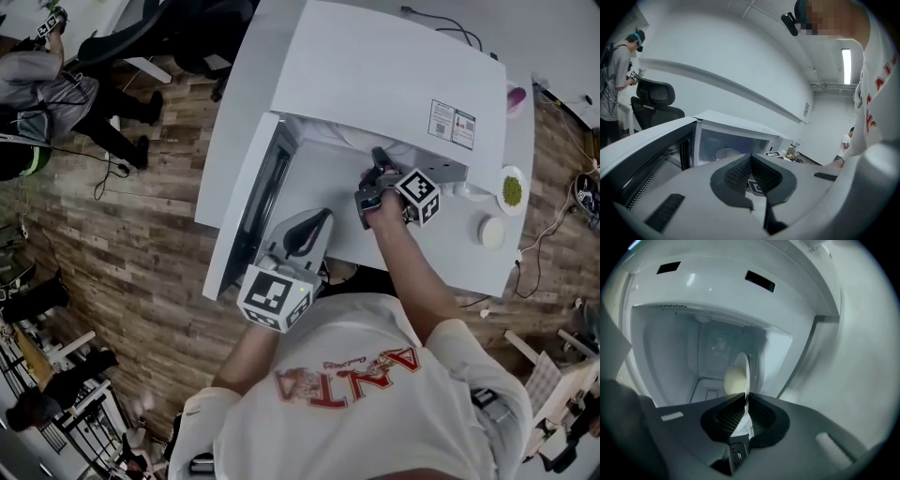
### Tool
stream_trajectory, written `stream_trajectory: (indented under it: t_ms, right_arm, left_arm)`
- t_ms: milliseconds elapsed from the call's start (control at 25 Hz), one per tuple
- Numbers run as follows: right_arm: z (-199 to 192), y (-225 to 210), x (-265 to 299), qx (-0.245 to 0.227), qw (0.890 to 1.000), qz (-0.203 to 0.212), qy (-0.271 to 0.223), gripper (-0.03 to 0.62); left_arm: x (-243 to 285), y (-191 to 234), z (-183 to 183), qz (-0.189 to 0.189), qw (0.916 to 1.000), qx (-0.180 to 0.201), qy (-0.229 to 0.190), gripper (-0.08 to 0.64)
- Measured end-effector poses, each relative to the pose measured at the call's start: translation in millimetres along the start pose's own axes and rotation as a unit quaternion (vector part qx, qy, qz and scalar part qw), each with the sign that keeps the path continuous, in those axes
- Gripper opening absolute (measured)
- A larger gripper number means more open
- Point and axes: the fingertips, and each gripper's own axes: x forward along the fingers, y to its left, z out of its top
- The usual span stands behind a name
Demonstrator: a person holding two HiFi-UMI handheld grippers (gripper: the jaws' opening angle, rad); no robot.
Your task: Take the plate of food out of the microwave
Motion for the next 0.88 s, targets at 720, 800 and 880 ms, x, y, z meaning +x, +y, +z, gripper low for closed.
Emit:
stream_trajectory:
  t_ms: [720,800,880]
  right_arm:
    - [-5.6,-2.7,-5.1,0.014,1.000,0.024,0.005,0.066]
    - [-4.0,-6.5,-5.1,0.023,0.999,0.027,0.003,0.025]
    - [-3.0,-4.6,-7.5,0.028,0.999,0.043,-0.001,0.020]
  left_arm:
    - [-9.9,-2.0,-9.7,0.001,1.0000,-0.001,0.010,0.009]
    - [-10.8,-1.4,-10.2,0.002,0.9999,-0.003,0.010,0.009]
    - [-11.7,-1.0,-10.1,0.001,0.9999,-0.003,0.010,0.009]
